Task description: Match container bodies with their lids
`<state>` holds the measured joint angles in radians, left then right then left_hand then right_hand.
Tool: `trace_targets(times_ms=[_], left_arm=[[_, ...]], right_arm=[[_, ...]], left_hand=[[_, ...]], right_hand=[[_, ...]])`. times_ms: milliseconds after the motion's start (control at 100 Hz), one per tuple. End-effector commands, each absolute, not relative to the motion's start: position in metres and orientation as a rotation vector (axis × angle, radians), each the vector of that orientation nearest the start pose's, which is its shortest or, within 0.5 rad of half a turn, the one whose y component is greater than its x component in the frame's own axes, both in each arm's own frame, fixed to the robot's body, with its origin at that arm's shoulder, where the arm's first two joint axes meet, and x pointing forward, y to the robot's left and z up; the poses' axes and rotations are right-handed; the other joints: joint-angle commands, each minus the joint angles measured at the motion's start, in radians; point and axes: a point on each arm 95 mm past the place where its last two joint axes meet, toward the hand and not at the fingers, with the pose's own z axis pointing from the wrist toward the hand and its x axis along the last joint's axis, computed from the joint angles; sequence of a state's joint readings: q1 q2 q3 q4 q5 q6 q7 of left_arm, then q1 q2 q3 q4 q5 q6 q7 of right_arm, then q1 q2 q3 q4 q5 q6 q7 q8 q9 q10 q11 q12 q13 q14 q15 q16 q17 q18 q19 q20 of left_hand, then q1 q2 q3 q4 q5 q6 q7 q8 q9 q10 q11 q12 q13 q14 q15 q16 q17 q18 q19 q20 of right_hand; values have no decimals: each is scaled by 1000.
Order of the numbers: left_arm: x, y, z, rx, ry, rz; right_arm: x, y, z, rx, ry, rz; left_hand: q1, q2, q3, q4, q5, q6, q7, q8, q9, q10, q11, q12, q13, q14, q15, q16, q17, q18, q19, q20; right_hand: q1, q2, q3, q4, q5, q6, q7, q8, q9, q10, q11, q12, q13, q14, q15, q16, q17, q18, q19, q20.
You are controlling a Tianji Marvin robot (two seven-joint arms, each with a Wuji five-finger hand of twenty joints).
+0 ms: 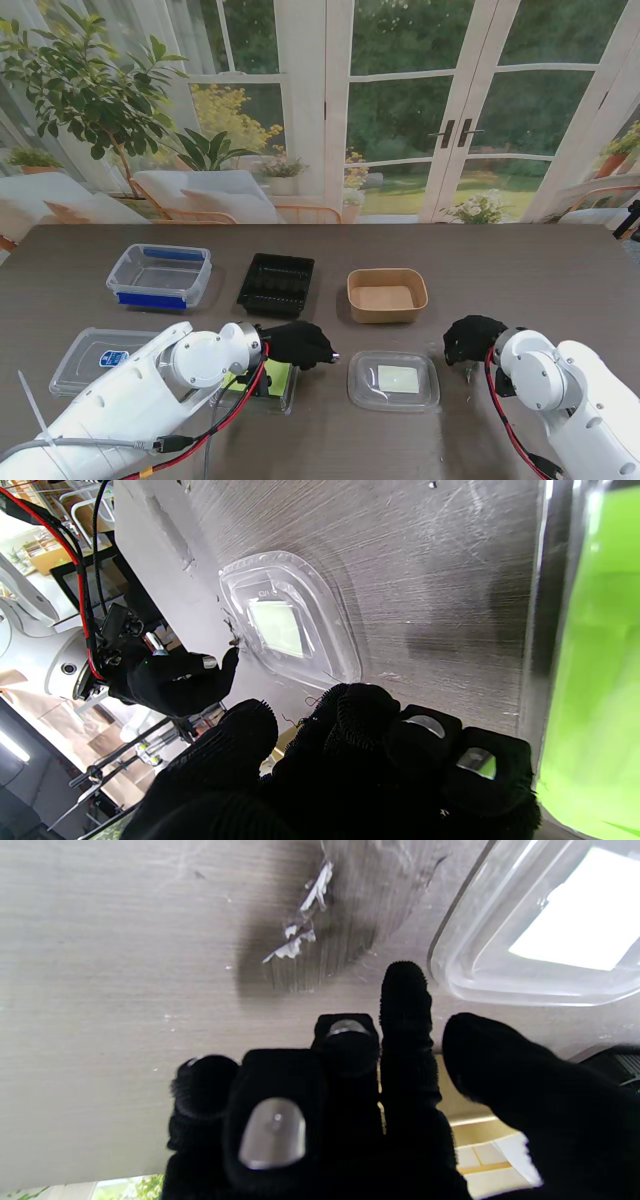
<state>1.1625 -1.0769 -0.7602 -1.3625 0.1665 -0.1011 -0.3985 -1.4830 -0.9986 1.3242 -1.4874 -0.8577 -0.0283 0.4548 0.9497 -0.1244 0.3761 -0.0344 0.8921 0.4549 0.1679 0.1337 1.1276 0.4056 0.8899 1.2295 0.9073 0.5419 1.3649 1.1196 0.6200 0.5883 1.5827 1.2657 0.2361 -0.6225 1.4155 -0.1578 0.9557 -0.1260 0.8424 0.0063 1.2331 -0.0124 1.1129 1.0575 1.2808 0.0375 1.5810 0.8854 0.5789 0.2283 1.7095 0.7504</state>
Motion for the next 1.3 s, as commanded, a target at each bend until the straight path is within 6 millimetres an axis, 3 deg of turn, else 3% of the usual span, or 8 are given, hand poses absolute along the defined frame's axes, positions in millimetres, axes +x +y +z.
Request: trace_targets(times_ms=[0, 320, 920, 1140, 1200, 1220, 1270, 1290], left_arm=[[428, -105, -352, -1859, 2050, -1756], [435, -111, -358, -1906, 2096, -1707], [442, -121, -364, -1969, 2134, -1672], [442, -122, -364, -1981, 2137, -1655], [443, -123, -364, -1981, 2138, -1652], [443, -123, -364, -1982, 2139, -1651], [444, -123, -364, -1984, 2142, -1647], [444, -124, -364, -1985, 2144, -1644]], right_arm=[[422, -90, -347, 1603, 1803, 1064], [422, -85, -350, 1604, 1889, 1026], [421, -70, -359, 1605, 1926, 1034], [421, -64, -364, 1616, 1934, 1051], [421, -62, -365, 1619, 1935, 1056], [421, -62, -365, 1620, 1935, 1058], [421, -61, -366, 1623, 1934, 1063], [421, -61, -366, 1624, 1934, 1065]], left_hand=[[-17, -12, 15, -13, -2, 70, -17, -8, 27, -8, 7, 12, 33, 60, 50, 13, 57, -51, 113, -35], [-18, -2, -3, -14, 9, 69, -16, -8, 39, -4, -2, 5, 44, 61, 43, -1, 66, -45, 115, -65], [-6, 13, -42, -16, 8, 87, -25, -12, 62, -1, 6, 14, 80, 77, 49, -10, 83, -27, 119, -82], [-3, 18, -54, -16, 10, 86, -22, -11, 73, 7, 9, 14, 83, 34, 54, -18, 96, -26, 126, -96], [-3, 19, -57, -15, 11, 83, -20, -10, 75, 2, 9, 12, 79, 36, 57, -19, 98, -28, 128, -100], [-2, 20, -58, -15, 13, 83, -19, -9, 74, -5, 9, 12, 85, 74, 52, -21, 97, -27, 128, -102], [-2, 21, -61, -15, 15, 82, -16, -8, 74, 5, 7, 11, 90, 18, 56, -26, 97, -27, 129, -104], [-2, 21, -62, -15, 13, 83, -18, -9, 76, -1, 9, 11, 80, 45, 55, -25, 98, -27, 129, -105]], right_hand=[[-47, -24, 89, -13, 29, 4, 10, -18, 21, -21, 20, 20, 33, -20, 25, 0, 304, -19, 59, 20], [-99, 19, -8, -12, 124, 24, 97, -32, -27, -18, -2, 19, 30, -8, -48, -38, 245, -24, 11, 22], [-105, 33, -32, 5, 144, 25, 97, -27, -64, -17, -3, 20, -7, -9, -63, -37, 210, -30, -12, 30], [-103, 32, -32, 2, 146, 23, 99, -28, -76, -15, -6, 18, -16, -4, -67, -36, 199, -30, -20, 32], [-102, 33, -34, 1, 146, 24, 99, -28, -79, -14, -7, 17, -19, -2, -69, -36, 195, -29, -22, 32], [-100, 32, -34, 1, 146, 24, 99, -28, -80, -13, -8, 17, -20, -2, -70, -36, 195, -29, -22, 32], [-100, 32, -34, 1, 145, 24, 98, -28, -80, -13, -8, 16, -22, 0, -71, -36, 194, -29, -24, 33], [-100, 32, -34, 1, 145, 24, 98, -28, -80, -13, -8, 16, -22, 0, -71, -35, 193, -29, -24, 33]])
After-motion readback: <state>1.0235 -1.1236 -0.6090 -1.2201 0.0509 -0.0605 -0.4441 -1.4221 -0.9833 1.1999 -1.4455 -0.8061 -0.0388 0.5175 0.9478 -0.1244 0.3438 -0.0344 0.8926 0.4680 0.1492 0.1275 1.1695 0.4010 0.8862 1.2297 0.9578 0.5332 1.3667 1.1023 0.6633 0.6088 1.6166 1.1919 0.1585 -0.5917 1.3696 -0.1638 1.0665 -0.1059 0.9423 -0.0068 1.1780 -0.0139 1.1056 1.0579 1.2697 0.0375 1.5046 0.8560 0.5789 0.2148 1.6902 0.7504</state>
